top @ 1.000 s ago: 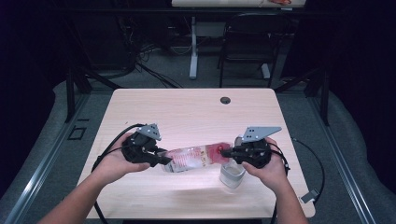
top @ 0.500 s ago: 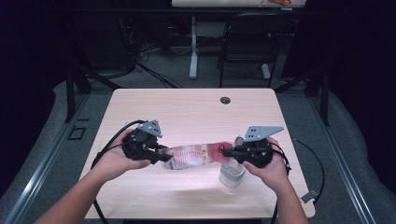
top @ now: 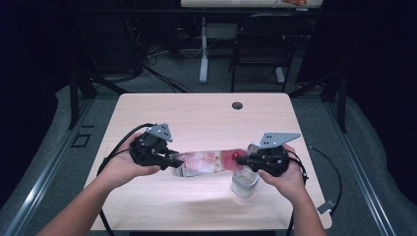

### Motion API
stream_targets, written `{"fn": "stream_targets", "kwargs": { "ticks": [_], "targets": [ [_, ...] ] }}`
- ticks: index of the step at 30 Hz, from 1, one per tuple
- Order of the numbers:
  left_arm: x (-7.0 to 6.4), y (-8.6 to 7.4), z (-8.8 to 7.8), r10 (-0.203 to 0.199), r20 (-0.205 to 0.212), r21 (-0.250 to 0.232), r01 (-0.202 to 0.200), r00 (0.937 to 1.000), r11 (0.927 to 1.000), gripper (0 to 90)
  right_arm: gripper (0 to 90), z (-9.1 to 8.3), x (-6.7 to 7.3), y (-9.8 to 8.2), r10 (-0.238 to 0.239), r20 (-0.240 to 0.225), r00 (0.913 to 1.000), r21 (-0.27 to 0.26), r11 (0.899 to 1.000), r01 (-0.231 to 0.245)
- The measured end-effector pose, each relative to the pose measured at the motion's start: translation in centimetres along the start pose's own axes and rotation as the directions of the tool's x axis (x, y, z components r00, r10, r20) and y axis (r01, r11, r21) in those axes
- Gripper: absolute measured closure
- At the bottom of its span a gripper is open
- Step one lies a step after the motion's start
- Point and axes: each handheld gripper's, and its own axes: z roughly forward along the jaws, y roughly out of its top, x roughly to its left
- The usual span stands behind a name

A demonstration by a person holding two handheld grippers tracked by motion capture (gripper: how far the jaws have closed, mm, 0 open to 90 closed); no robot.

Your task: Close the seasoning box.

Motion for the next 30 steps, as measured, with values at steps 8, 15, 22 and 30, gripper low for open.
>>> {"fn": "stream_targets", "kwargs": {
  "ticks": [8, 15, 22, 30],
  "targets": [
    [-0.1, 0.4, -0.1, 0.003, -0.004, 0.001, -0.003, 1.0, 1.0, 70.7, 86.8, -0.1, -0.1, -0.1, 0.004, 0.003, 1.0, 0.0, 1.0, -0.004],
    [-0.1, 0.7, -0.4, 0.005, -0.006, -0.006, -0.005, 1.0, 1.0, 71.0, 86.3, -0.2, -0.1, -0.1, 0.005, 0.005, 1.0, 0.001, 1.0, -0.005],
    [-0.2, 1.1, -0.4, 0.008, -0.007, -0.007, -0.008, 0.9999, 0.9999, 71.3, 84.9, -0.3, -0.4, -0.3, 0.012, 0.006, 0.9999, 0.002, 1.0, -0.012],
    [-0.2, 1.4, -0.4, 0.005, -0.006, -0.006, -0.005, 1.0, 1.0, 71.5, 82.8, -0.5, -0.6, -0.4, 0.013, 0.012, 0.9998, 0.009, 1.0, -0.013]
  ]
}}
